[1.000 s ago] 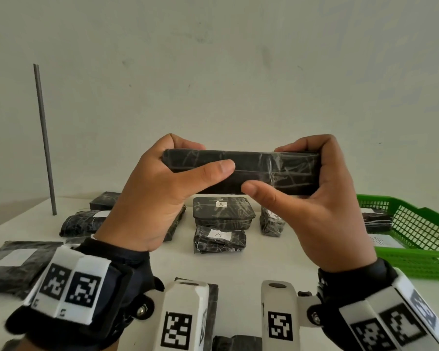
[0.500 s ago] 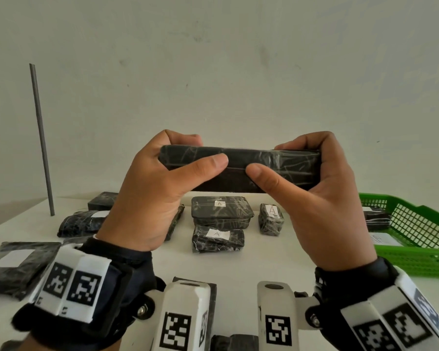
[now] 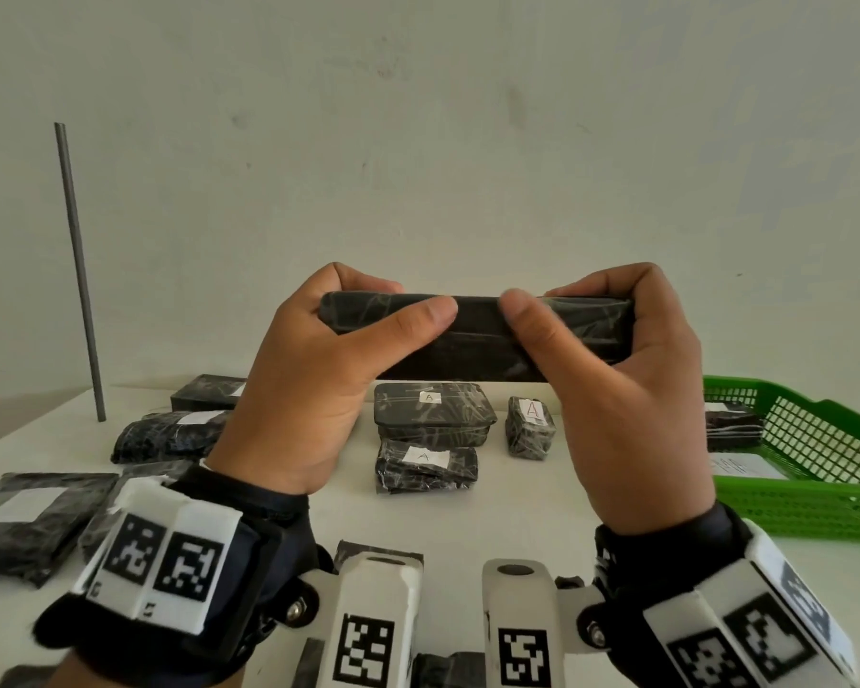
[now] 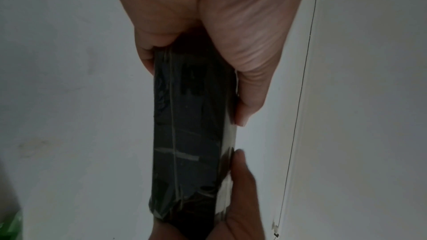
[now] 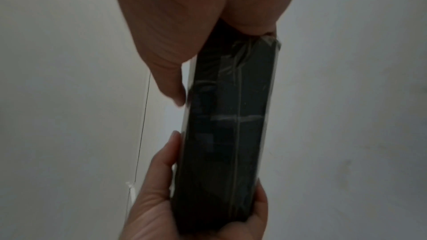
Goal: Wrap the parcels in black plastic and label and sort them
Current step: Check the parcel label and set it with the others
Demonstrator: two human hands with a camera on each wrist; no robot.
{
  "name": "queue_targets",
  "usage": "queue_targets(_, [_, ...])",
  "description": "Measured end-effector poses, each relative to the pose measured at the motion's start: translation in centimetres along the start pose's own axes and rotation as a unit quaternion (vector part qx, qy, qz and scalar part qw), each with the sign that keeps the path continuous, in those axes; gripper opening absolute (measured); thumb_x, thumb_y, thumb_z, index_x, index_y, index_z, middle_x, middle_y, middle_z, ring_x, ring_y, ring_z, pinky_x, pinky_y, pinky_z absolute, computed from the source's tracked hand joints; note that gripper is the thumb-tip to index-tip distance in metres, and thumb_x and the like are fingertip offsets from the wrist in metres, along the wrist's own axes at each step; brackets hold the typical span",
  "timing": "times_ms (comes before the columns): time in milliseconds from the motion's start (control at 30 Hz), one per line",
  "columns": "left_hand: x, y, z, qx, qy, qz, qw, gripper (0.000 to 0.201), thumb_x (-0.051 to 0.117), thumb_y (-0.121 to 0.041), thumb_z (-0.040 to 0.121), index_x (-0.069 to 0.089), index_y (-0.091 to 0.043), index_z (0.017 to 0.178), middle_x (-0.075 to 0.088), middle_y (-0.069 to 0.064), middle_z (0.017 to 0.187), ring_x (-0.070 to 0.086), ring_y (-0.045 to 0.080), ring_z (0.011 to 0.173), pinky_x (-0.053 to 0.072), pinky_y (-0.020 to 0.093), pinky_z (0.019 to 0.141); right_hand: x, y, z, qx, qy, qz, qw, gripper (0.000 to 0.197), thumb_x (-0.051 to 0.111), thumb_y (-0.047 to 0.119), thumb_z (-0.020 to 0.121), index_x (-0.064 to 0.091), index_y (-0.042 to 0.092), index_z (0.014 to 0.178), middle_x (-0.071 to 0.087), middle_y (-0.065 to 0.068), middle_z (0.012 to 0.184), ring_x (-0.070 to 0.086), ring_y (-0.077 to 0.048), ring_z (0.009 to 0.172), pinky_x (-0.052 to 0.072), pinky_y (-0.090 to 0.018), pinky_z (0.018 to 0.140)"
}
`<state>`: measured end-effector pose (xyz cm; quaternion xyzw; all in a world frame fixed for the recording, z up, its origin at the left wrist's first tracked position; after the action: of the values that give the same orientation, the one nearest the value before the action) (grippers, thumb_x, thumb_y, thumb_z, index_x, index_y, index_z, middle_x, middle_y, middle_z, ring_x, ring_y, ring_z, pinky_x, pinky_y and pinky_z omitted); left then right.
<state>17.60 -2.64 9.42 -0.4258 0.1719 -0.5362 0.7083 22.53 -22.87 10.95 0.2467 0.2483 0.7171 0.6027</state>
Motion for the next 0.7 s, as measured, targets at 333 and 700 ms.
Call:
queue_targets(333, [0.0, -0.2, 0.1, -0.029, 0.031, -0.001, 0.999, 0.019, 0.081, -0.043, 0.066, 0.071, -0.029, 0.073, 0.073, -0.003, 0.082, 0.071, 0.010, 0.083, 0.050, 0.029, 0.084, 0.2, -0.8, 0.5, 0.004, 0.056, 0.062, 0.997, 0.010, 0.059, 0.031, 0.096, 0.059, 0.023, 0.091, 0.061, 0.012, 0.074, 0.058, -0.008, 0.071, 0.051, -0.025, 0.065])
queue_targets(700, [0.3, -0.4, 0.1, -0.046, 0.029, -0.061, 0.997, 0.021, 0.082, -0.020, 0.077, 0.063, -0.015, 0.083, 0.072, -0.004, 0.071, 0.071, 0.006, 0.070, 0.055, 0.016, 0.064, -0.4, -2.1, 0.6, 0.062, 0.067, 0.085, 0.992, 0.027, 0.039, 0.010, 0.105, 0.060, 0.023, 0.094, 0.063, 0.007, 0.091, 0.056, -0.009, 0.086, 0.043, -0.025, 0.079])
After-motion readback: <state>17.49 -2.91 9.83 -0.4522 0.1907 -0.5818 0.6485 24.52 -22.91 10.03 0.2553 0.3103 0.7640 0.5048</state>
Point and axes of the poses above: each hand's wrist, its own z-axis towards the middle knuckle, its own x-axis out of the palm, y = z × x, the point moved 8 cm from there along z, towards the middle knuckle
